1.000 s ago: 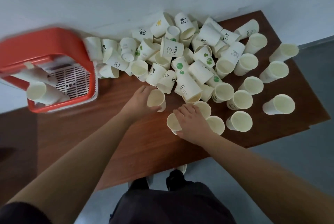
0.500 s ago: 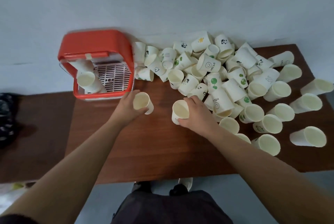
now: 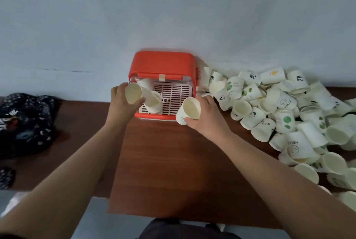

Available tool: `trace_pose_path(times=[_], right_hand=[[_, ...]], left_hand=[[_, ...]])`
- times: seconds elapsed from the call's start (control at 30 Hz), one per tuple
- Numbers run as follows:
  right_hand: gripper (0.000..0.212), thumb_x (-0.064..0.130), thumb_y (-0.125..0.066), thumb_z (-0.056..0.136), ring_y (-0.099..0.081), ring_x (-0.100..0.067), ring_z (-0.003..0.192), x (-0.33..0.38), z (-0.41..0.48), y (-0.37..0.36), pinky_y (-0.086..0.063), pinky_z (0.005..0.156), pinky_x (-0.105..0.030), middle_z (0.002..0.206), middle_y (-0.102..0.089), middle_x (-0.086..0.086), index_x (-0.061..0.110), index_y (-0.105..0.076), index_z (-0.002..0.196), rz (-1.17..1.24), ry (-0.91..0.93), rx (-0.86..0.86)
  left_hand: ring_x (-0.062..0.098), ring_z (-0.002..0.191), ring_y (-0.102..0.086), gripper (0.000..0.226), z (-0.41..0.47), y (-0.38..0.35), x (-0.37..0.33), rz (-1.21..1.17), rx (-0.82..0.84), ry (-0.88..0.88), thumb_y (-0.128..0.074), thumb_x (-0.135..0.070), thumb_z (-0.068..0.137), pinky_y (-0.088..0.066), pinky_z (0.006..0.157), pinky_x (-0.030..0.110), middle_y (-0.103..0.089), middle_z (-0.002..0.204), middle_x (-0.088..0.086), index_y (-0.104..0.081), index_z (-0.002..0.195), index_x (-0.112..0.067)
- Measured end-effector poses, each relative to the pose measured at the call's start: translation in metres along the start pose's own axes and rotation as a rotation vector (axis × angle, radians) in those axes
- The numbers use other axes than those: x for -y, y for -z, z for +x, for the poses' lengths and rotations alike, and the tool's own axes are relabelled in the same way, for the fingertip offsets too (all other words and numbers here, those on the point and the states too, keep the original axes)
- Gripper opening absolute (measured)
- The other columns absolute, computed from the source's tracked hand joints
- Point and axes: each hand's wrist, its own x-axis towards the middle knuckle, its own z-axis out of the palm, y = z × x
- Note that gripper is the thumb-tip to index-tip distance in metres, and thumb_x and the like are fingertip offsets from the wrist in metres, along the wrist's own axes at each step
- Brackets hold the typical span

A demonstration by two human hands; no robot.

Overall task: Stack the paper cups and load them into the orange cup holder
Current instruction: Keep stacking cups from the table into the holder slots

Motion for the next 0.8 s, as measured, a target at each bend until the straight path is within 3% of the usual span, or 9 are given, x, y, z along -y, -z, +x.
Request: trace_pose_path(times=[0.13, 0.27, 0.37, 0.5, 0.6, 0.7, 0.8], right_hand=[[0.078, 0.040, -0.079, 0.078, -0.046, -0.021, 0.128, 0.018, 0.020, -0.019, -0.044, 0.105, -0.037, 0.138, -0.040, -0.002, 0.015, -0.043, 0.142, 0.018, -0.040, -0.044], [0.077, 0.039, -0.080, 0.079, -0.046, -0.020, 0.129, 0.027, 0.034, -0.030, -0.044, 0.106, -0.037, 0.140, -0.038, -0.001, 0.016, -0.042, 0.142, 0.040, -0.096, -0.058], [0.077, 0.036, -0.080, 0.079, -0.043, -0.018, 0.131, 0.033, 0.047, -0.037, -0.042, 0.103, -0.030, 0.145, -0.037, -0.001, 0.017, -0.041, 0.143, 0.085, -0.145, -0.078], [0.070, 0.035, -0.078, 0.082, -0.043, -0.008, 0.119, 0.051, 0.064, -0.048, -0.038, 0.097, -0.025, 0.136, -0.041, 0.001, 0.019, -0.044, 0.141, 0.184, -0.175, -0.102], [0.066, 0.035, -0.080, 0.080, -0.043, -0.010, 0.122, 0.066, 0.076, -0.062, -0.042, 0.099, -0.028, 0.132, -0.044, 0.003, 0.022, -0.048, 0.137, 0.229, -0.140, -0.112], [0.069, 0.035, -0.080, 0.080, -0.042, -0.011, 0.124, 0.075, 0.086, -0.080, -0.039, 0.098, -0.025, 0.135, -0.043, 0.003, 0.019, -0.047, 0.139, 0.182, -0.101, -0.096], [0.072, 0.034, -0.081, 0.079, -0.045, -0.018, 0.122, 0.080, 0.093, -0.096, -0.040, 0.095, -0.025, 0.134, -0.044, -0.002, 0.014, -0.047, 0.139, -0.002, -0.014, -0.060]], left_hand=[[0.019, 0.129, -0.046, 0.080, 0.030, -0.013, 0.015, 0.015, 0.145, -0.109, -0.081, -0.036, 0.082, -0.037, 0.103, 0.030, -0.041, 0.143, 0.006, -0.041, 0.148, -0.016], [0.034, 0.135, -0.042, 0.080, 0.048, -0.036, 0.030, 0.154, 0.307, -0.168, -0.085, -0.036, 0.076, -0.038, 0.112, 0.049, -0.043, 0.147, 0.014, -0.048, 0.143, -0.011], [0.038, 0.145, -0.031, 0.086, 0.057, -0.048, 0.043, 0.158, 0.419, -0.150, -0.085, -0.040, 0.074, -0.035, 0.114, 0.058, -0.034, 0.155, 0.014, -0.044, 0.147, -0.020], [0.031, 0.140, -0.041, 0.091, 0.065, -0.050, 0.051, 0.089, 0.529, -0.161, -0.083, -0.039, 0.078, -0.041, 0.111, 0.053, -0.028, 0.161, 0.006, -0.034, 0.155, -0.028], [0.024, 0.141, -0.042, 0.093, 0.069, -0.041, 0.066, 0.029, 0.607, -0.171, -0.078, -0.020, 0.085, -0.039, 0.113, 0.045, -0.039, 0.159, 0.001, -0.022, 0.159, -0.031], [0.016, 0.135, -0.050, 0.072, 0.071, -0.032, 0.082, -0.069, 0.628, -0.094, -0.059, -0.010, 0.095, -0.042, 0.108, 0.032, -0.051, 0.150, -0.003, -0.028, 0.158, -0.029], [0.012, 0.125, -0.058, 0.047, 0.066, -0.028, 0.087, -0.323, 0.574, 0.079, -0.051, -0.030, 0.104, -0.048, 0.106, 0.041, -0.057, 0.141, -0.009, -0.044, 0.150, -0.033]])
